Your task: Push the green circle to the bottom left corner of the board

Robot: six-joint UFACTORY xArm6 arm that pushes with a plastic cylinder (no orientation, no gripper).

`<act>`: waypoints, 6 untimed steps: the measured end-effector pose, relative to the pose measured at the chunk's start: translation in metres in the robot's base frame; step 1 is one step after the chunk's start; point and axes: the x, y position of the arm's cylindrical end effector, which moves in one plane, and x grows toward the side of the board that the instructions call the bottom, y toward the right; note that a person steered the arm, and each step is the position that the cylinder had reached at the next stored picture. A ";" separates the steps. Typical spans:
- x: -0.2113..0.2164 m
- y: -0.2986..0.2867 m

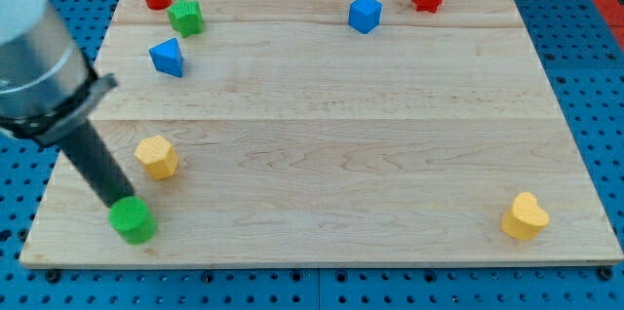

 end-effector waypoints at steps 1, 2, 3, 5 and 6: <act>0.000 0.049; 0.035 0.103; 0.051 0.058; 0.035 -0.036; -0.004 -0.008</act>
